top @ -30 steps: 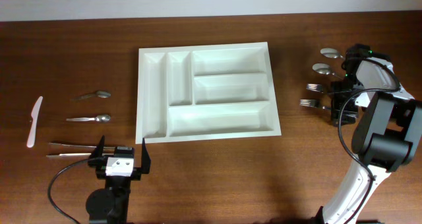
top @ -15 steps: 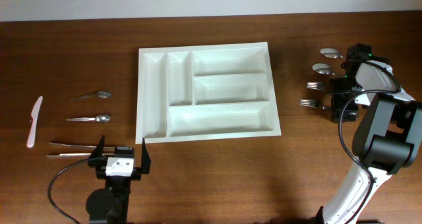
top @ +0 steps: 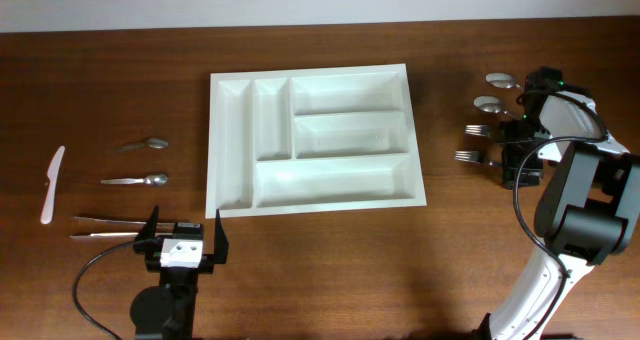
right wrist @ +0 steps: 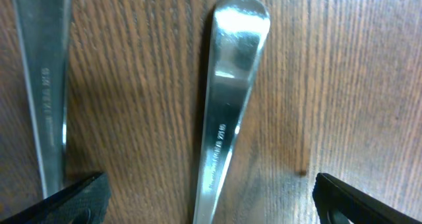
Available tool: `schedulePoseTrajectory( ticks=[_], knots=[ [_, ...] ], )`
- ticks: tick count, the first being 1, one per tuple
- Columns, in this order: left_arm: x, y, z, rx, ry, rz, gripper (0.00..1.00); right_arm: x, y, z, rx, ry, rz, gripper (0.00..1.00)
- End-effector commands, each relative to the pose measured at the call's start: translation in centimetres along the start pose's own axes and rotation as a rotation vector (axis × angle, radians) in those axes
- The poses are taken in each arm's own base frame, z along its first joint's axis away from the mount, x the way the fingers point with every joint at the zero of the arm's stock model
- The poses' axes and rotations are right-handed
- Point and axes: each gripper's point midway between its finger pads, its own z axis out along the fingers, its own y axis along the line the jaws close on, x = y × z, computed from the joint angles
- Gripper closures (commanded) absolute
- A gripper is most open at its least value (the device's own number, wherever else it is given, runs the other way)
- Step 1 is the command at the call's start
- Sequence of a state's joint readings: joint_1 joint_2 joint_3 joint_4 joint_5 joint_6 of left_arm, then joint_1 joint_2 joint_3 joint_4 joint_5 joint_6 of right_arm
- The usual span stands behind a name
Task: Pack container
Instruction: 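Lower the right gripper and align it over the nearer fork handle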
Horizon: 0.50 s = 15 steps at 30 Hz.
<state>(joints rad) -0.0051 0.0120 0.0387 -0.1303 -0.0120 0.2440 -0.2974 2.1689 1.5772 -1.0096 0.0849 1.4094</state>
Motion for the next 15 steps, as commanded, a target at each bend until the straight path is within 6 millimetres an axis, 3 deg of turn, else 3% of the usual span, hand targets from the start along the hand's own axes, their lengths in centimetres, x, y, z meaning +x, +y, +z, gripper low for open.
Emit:
schedulePoseTrajectory(
  ticks=[1,15],
  knots=[
    [0.16,0.11,0.03,-0.007,-0.001,0.012,0.01,1.52,-2.57,2.66,0.113,0.047,-0.033,0.01],
    [0.16,0.11,0.03,-0.007,-0.001,0.011,0.01,1.51,-3.32,3.42,0.129,0.041,-0.073,0.01]
  ],
)
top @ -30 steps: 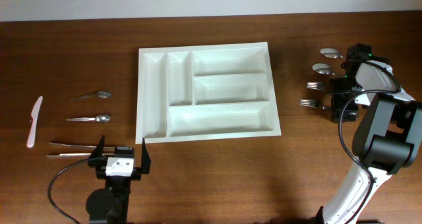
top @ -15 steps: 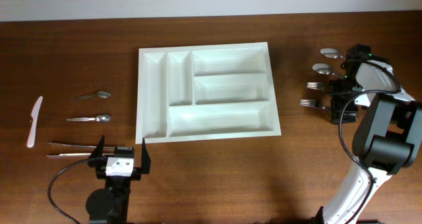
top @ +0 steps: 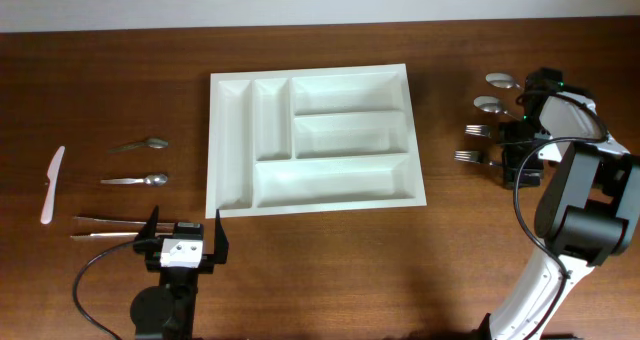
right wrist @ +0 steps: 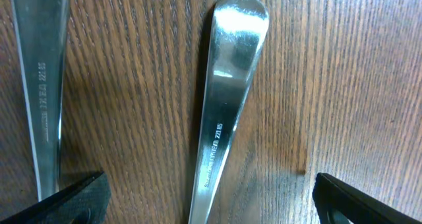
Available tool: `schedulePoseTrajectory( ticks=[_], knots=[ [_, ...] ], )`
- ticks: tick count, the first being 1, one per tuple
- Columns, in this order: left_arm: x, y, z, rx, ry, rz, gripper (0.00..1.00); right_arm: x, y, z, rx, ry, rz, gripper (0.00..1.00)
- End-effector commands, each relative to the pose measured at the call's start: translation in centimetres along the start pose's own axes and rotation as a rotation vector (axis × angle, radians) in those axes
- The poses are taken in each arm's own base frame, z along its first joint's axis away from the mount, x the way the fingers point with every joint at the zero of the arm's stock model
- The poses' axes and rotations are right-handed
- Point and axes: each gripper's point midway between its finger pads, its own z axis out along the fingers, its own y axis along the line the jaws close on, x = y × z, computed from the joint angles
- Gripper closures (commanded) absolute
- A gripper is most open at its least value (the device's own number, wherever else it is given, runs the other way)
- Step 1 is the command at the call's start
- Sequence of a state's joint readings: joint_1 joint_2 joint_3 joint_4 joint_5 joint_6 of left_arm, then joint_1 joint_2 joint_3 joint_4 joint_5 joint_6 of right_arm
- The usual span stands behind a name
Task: Pack container
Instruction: 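Lower the right gripper and align it over the nearer fork handle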
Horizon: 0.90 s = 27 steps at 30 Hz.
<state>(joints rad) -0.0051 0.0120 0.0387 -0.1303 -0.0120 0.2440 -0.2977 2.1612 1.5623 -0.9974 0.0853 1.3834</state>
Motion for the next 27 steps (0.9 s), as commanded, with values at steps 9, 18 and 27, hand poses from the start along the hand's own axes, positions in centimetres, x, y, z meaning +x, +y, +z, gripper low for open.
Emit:
schedulePoseTrajectory(
  ticks=[9,18,27],
  knots=[
    [0.2,0.1,0.0,-0.007,-0.001,0.012,0.01,1.8,-3.1,4.1,0.112,0.052,-0.117,0.01],
    [0.2,0.1,0.0,-0.007,-0.001,0.012,0.01,2.8,-3.0,4.0,0.104,0.108,-0.102,0.01],
    [0.2,0.1,0.0,-0.007,-0.001,0.012,0.01,2.9,-3.1,4.0,0.106,0.108,-0.104,0.01]
  ],
)
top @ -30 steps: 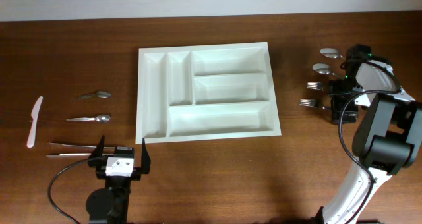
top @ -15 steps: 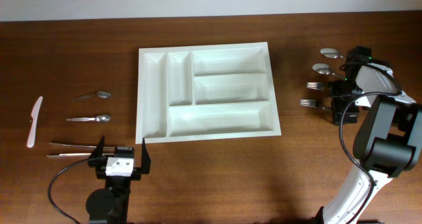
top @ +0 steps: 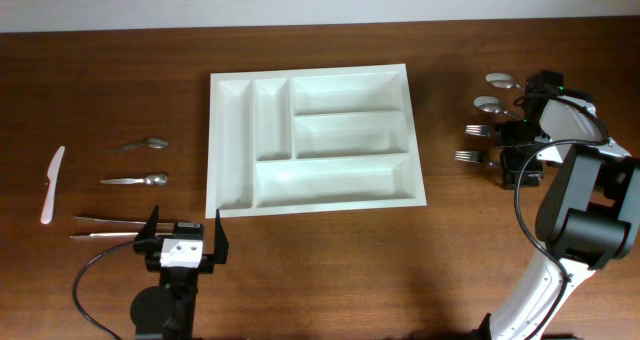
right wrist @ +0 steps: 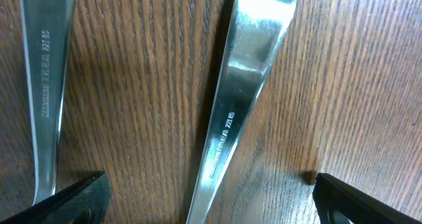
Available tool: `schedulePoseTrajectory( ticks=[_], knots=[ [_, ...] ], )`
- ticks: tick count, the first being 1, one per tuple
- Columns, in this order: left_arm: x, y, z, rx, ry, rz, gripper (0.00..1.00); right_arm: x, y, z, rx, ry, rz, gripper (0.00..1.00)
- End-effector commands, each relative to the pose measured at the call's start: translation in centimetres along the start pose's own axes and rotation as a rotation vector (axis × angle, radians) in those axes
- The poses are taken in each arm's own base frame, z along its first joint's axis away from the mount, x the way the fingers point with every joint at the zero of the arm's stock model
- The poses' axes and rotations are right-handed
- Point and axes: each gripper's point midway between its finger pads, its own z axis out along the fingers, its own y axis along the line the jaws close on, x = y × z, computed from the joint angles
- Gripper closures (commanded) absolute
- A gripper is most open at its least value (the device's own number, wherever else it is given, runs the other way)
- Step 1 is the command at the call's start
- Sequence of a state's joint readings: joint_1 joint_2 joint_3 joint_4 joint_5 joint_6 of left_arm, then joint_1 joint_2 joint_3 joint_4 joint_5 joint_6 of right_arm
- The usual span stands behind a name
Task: Pack container
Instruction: 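Lower the right gripper and align it over the nearer fork handle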
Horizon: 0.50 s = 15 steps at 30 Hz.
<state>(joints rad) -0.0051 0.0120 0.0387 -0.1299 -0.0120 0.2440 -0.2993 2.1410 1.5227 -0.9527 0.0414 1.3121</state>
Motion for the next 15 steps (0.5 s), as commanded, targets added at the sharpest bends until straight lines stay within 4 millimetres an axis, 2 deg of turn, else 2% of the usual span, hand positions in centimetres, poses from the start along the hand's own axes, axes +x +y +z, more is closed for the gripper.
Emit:
schedulePoseTrajectory(
  ticks=[1,15],
  knots=[
    [0.2,0.1,0.0,-0.007,0.000,0.012,0.01,2.3,-3.2,3.8,0.141,0.076,-0.035,0.00],
    [0.2,0.1,0.0,-0.007,0.000,0.012,0.01,2.8,-4.8,4.9,0.182,0.064,0.018,0.02]
  ],
)
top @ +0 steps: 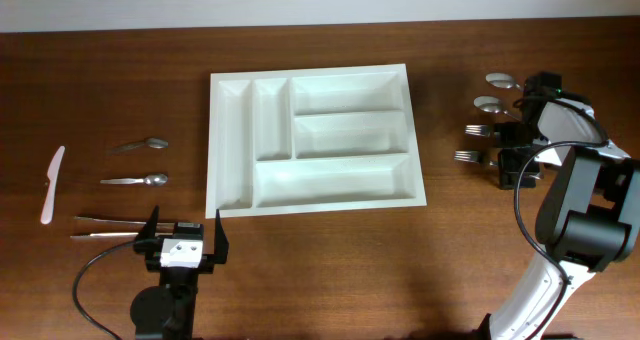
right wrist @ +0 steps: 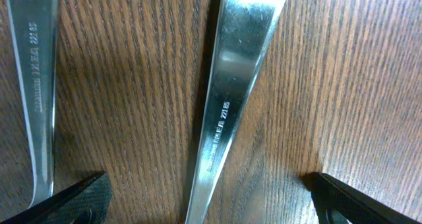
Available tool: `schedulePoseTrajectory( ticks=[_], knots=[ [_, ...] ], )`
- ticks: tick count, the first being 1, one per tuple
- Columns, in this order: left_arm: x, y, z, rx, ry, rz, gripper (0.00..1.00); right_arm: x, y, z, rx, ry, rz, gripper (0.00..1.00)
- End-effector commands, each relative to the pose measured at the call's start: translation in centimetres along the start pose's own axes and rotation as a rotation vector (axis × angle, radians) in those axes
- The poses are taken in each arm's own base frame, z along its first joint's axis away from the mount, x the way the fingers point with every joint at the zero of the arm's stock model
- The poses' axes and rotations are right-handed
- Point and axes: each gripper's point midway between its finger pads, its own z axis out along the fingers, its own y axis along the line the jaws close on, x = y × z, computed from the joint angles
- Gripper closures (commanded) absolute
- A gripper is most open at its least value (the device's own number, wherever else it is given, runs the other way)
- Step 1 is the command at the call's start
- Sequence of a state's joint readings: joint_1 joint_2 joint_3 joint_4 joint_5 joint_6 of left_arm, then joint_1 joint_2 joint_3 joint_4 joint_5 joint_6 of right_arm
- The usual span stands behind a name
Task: Pack container
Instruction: 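Lower the right gripper and align it over the nearer fork handle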
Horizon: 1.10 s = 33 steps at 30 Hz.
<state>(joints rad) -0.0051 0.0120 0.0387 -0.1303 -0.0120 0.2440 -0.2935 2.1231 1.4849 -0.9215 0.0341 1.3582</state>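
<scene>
The white cutlery tray (top: 232, 130) lies mid-table with its compartments bare. My right gripper (top: 512, 147) is low over the cutlery right of the tray: two spoons (top: 502, 80) and two forks (top: 477, 131). In the right wrist view it is open (right wrist: 208, 207). One steel handle (right wrist: 229, 99) runs between its black fingertips (right wrist: 79, 199), which do not touch it. A second handle (right wrist: 34, 85) lies just left. My left gripper (top: 184, 238) stands open at the front left, holding nothing.
Left of the tray lie a white plastic knife (top: 52, 184), two small spoons (top: 146, 143), and two thin long utensils (top: 108, 220) beside the left gripper. The table's back edge meets a pale wall.
The right gripper has shifted further along the steel handle: its rounded end, near the top of the wrist view before, is now past the top edge. The jaws remain open. The left arm is unmoved.
The right gripper was open over a handle at the right-hand cutlery, with the rounded end well in view. At each later moment that end sat higher in the wrist view, and now it is out of frame. Tray, cutlery and left arm stayed where they were.
</scene>
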Motion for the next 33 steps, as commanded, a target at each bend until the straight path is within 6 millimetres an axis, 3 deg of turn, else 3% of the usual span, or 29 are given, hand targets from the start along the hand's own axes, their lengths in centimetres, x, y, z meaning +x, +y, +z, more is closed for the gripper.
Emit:
schedulePoseTrajectory(
  ticks=[1,10,15,19,27,33],
  knots=[
    [0.2,0.1,0.0,-0.007,-0.001,0.011,0.01,2.1,-4.8,4.7,0.198,0.052,-0.023,0.04],
    [0.2,0.1,0.0,-0.007,-0.001,0.012,0.01,1.8,-5.4,4.6,0.225,0.039,-0.023,0.21],
    [0.2,0.1,0.0,-0.007,-0.001,0.012,0.01,1.8,-5.4,4.5,0.227,0.039,-0.024,0.43],
    [0.2,0.1,0.0,-0.007,-0.001,0.012,0.01,1.5,-5.8,4.5,0.243,0.016,-0.027,0.51],
    [0.2,0.1,0.0,-0.007,-0.001,0.012,0.01,1.1,-5.9,4.4,0.252,-0.006,-0.030,0.75],
    [0.2,0.1,0.0,-0.007,-0.001,0.011,0.01,1.1,-5.9,4.4,0.251,-0.006,-0.030,0.77]
  ],
)
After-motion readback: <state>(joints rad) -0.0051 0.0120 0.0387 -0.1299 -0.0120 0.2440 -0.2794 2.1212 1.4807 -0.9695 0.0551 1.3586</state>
